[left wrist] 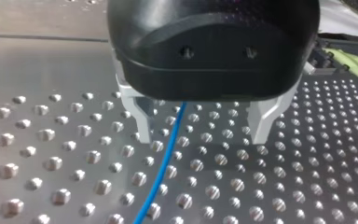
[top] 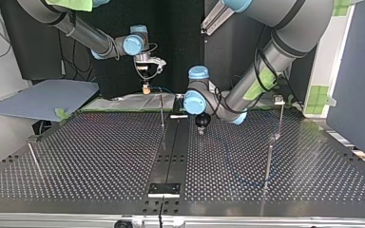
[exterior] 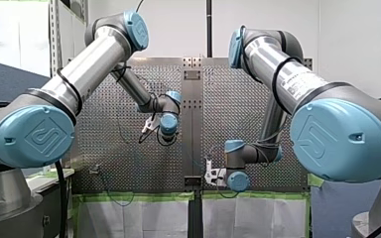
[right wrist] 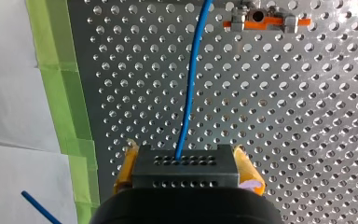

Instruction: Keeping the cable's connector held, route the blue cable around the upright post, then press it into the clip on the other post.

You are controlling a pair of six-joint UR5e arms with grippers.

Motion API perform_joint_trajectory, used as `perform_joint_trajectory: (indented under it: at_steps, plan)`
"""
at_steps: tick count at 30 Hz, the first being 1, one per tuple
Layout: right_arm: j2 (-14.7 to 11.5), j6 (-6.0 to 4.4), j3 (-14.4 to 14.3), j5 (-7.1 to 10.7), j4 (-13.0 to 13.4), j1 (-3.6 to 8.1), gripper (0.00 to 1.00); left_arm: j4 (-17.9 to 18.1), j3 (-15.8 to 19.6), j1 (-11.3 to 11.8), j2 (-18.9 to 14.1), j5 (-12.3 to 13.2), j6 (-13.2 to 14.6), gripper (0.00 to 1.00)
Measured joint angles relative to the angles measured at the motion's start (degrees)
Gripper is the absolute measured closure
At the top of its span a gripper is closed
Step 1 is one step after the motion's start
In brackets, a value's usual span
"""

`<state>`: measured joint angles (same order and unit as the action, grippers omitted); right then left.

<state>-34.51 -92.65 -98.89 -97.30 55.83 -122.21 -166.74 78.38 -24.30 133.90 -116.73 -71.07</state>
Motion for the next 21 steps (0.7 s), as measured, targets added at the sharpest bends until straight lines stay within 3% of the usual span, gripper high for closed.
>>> perform_joint_trajectory:
  at_steps: [12,21]
  plan:
    - [0.0,0.06,0.0,0.00,0.0,-0.24,1.00,0.9,0.0,-1.3,3.6,1.8,-0.3,0.00]
    - [0.0,0.09,0.0,0.00,0.1,-0.33,1.00,1.3,0.0,-2.8,4.3,3.4,-0.8,0.00]
